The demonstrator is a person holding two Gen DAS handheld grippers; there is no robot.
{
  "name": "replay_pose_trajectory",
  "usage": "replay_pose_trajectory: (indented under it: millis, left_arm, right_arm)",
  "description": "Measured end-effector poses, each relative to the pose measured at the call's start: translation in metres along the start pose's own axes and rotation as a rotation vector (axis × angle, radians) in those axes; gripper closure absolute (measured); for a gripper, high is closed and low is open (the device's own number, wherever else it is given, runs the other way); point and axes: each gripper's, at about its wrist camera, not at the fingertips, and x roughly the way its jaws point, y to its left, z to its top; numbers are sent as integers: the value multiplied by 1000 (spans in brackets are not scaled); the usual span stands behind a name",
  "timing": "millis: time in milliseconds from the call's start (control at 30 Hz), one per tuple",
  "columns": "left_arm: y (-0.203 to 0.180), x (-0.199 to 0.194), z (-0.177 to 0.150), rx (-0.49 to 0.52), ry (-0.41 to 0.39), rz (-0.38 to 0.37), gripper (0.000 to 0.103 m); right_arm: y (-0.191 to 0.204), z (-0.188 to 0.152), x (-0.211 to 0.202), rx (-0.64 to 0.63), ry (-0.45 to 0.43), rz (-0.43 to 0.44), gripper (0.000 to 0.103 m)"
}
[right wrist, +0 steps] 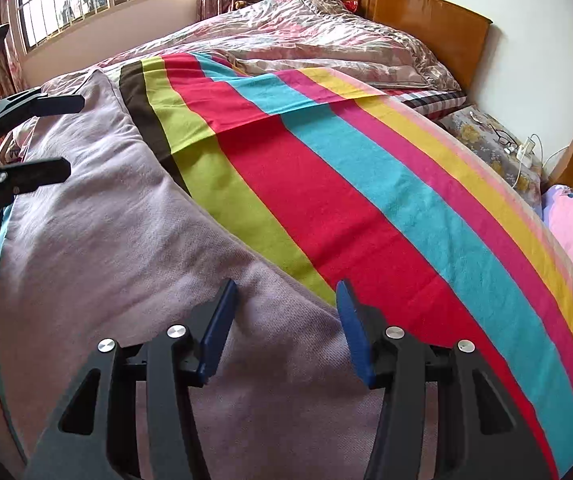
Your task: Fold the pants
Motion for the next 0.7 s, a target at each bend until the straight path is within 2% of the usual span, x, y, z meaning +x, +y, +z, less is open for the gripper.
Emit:
replay_pose_trajectory:
  millis: [33, 100, 133, 167, 233, 267, 333, 367, 400, 433, 500, 600, 700]
  left_arm:
    - [-8, 12, -3, 19, 37, -7, 3]
    - [-18, 34, -10, 48, 115, 43, 3]
    - [-20, 37, -13, 49, 130, 49, 3]
    - [-21, 35, -12, 48, 127, 46, 3]
    - [-28, 28, -7, 56, 104, 17, 3]
    - [-35, 26, -4, 76, 94, 4, 3]
    - [-52, 27, 2, 133, 87, -3, 3]
    - [-61, 30, 6, 146, 91, -11, 3]
    - [-67, 34, 8, 147, 99, -26, 3]
    - [-70, 38, 11, 142, 108, -39, 3]
    - [-76, 47, 14, 116, 133, -40, 3]
    - [-83, 45, 16, 91, 140, -37, 3]
    - [-97, 40, 18, 129, 139, -27, 3]
  right_arm:
    - [-4, -2, -1, 32, -10, 12, 53]
    - [-4, -4, -9, 54, -36, -28, 54]
    - [-3, -6, -16, 65, -50, -71, 54]
    - [-3, -8, -25, 88, -79, -72, 54]
    - [-3, -13, -38, 135, -130, -3, 54]
    - [-1, -17, -37, 137, -121, 35, 54]
    - [2, -24, -22, 96, -50, 42, 53]
    - [-3, -25, -15, 111, -35, 61, 53]
    - [-15, -23, -17, 161, -60, 113, 54]
    - [-29, -19, -17, 222, -68, 110, 55]
    - [-52, -14, -22, 302, -86, -11, 54]
    - [-69, -22, -52, 413, -169, 46, 53]
    - [-66, -49, -83, 410, -133, -111, 37]
